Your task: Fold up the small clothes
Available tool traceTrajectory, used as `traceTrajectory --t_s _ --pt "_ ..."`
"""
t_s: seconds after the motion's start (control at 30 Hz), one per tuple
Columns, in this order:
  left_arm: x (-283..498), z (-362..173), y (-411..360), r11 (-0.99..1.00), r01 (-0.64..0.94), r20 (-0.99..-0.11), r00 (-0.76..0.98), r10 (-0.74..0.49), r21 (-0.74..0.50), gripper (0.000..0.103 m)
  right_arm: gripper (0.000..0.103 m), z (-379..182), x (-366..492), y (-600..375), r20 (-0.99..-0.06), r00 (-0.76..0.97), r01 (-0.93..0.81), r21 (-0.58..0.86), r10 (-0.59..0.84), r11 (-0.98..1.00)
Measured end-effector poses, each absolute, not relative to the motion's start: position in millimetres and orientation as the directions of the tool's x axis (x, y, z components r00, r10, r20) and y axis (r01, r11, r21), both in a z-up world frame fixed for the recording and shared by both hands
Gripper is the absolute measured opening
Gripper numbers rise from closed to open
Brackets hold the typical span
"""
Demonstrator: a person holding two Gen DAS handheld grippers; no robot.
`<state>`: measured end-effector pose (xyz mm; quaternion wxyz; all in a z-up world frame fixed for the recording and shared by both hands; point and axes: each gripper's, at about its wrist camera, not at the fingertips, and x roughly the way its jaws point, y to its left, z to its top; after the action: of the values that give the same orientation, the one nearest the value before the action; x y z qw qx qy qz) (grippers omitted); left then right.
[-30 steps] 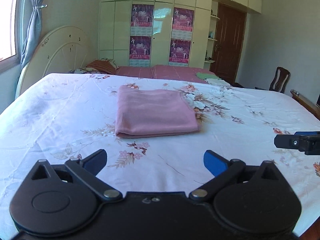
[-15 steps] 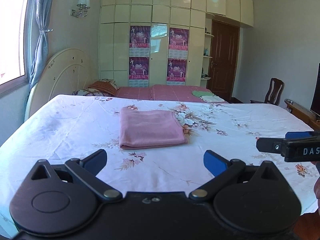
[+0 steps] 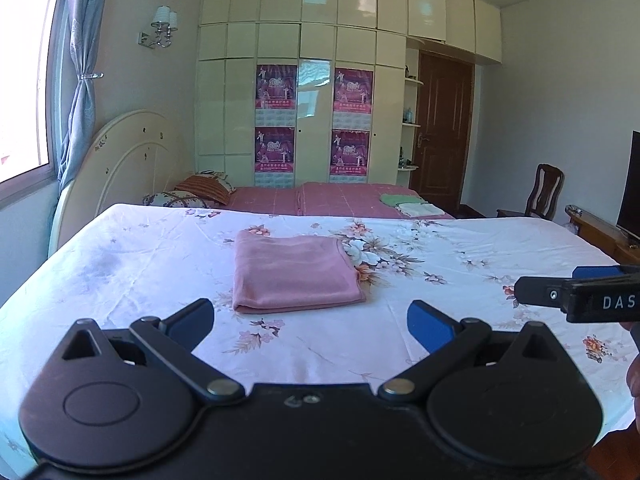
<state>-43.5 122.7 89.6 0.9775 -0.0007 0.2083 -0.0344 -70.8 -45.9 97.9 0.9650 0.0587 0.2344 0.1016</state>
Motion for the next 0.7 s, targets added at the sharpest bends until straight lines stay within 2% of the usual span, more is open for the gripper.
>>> traceTrajectory --t_s 0.7 --pt "-38.5 87.1 115.6 0.998 0.069 -0.413 0.909 -0.057 0.014 0.102 0.103 100.0 -65.7 -60.0 -0.436 0.871 -0.170 0.169 0.228 0.971"
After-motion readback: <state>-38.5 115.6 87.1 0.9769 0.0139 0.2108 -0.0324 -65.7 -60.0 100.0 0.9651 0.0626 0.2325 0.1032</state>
